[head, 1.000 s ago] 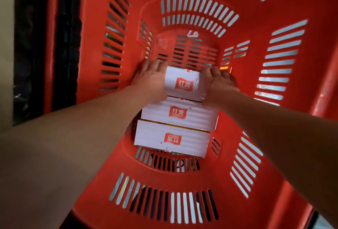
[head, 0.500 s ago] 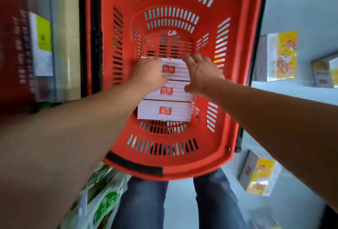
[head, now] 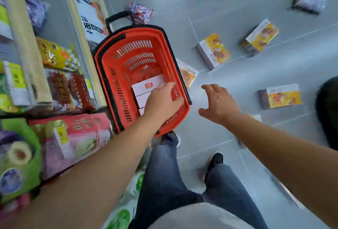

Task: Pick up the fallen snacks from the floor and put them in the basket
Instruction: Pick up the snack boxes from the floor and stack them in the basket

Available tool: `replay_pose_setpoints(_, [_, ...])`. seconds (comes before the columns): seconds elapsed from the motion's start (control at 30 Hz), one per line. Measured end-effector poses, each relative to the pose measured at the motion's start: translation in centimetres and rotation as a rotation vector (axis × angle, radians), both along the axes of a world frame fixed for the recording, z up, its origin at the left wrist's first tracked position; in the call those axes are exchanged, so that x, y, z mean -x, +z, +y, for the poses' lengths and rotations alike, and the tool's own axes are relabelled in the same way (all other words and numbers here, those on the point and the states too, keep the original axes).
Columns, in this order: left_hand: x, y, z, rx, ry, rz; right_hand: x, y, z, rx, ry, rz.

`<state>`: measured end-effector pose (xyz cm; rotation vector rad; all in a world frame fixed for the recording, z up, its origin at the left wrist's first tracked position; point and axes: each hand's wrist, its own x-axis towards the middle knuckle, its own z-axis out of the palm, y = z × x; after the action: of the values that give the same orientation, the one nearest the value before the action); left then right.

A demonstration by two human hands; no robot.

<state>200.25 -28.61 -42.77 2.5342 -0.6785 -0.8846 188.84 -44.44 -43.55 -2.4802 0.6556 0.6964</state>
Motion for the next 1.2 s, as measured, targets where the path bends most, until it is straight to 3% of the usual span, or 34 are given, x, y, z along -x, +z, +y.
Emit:
replay_pose_setpoints(0.27, [14.6,7.4,-1.6,0.050,-0.034,-0.212,16.2,5.2,-2.5,0.022,-0.007,-0.105])
replay_pose_setpoints(0.5, [26.6,10.7,-4.8,0.082,-0.079,-0.232,30.0,7.5,-6.9,0.094,-0.131,-0.108])
replay_pose_setpoints(0.83, [38.9,7.7,-11.1,0.080,-0.326,-0.089,49.3,7.3,-9.0,0.109,-0.558,0.006])
replay_pose_setpoints(1.2, [49.1,2.7,-20.5,-0.031,-0.391,-0.018,61.2,2.2,-15.2,-0.016,-0.685,0.109])
